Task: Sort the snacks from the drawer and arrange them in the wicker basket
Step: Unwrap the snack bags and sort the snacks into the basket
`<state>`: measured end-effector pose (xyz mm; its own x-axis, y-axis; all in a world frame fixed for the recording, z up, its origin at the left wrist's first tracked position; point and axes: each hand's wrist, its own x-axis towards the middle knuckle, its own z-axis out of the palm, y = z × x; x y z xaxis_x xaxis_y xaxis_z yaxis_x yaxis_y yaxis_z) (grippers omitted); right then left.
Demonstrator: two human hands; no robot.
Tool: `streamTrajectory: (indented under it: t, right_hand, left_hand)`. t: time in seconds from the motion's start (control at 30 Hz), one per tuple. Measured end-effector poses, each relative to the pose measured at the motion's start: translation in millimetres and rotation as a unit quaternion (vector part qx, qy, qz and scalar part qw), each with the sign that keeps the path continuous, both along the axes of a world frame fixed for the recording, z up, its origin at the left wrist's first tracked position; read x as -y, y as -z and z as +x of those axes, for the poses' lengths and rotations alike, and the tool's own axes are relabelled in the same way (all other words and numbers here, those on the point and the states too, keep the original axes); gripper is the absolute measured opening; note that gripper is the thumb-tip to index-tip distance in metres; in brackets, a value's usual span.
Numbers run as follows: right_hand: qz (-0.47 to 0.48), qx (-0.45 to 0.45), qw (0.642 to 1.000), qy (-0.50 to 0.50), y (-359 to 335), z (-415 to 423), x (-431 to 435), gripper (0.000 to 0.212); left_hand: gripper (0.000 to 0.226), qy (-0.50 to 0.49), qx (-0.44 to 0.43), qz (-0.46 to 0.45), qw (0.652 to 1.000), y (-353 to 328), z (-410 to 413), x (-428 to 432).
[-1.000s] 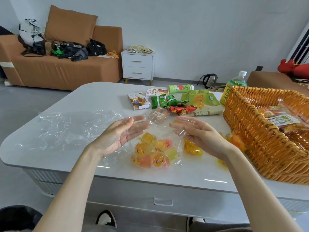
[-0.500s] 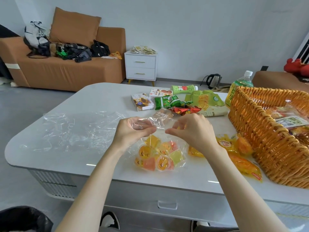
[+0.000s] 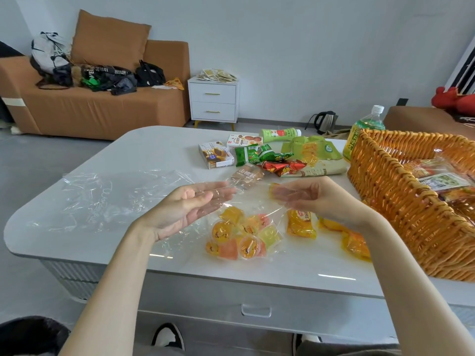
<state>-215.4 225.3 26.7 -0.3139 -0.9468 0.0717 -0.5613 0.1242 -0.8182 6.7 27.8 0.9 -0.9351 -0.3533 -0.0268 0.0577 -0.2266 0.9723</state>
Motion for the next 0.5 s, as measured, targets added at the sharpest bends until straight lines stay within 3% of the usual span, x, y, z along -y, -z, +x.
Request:
streamTrajectory:
  t: [0.1,0.17,0.23,0.33,0.5]
  right_hand:
    - [0.025,-0.065,0.997,0.025,-5.6,6.6,1.9,0.048]
    - [0.029,-0.078,0.995,0.055,-7.9,15.8,7.7,0.030]
    - [0.024,-0.188,0.977,0.096,-12.4,29.3,15.3,0.016]
    - [0.019,-0.316,0.944,0.093,-15.9,46.8,32.8,0.038]
    - [0.039,-0.306,0.950,0.051,-14.9,42.3,51.3,0.017]
  left_hand:
    - [0.026,-0.112,0.042,-0.067,0.991,4.5,-3.7,-2.6]
    - [0.024,-0.163,0.045,-0.091,0.981,8.8,-5.7,-2.9]
    - [0.023,-0.183,0.027,-0.106,0.977,11.5,-6.9,-3.6]
    - [0.023,-0.211,0.004,-0.129,0.969,13.1,-9.4,-5.8]
    - [0.024,-0.252,-0.022,-0.127,0.959,9.9,-13.3,-11.6]
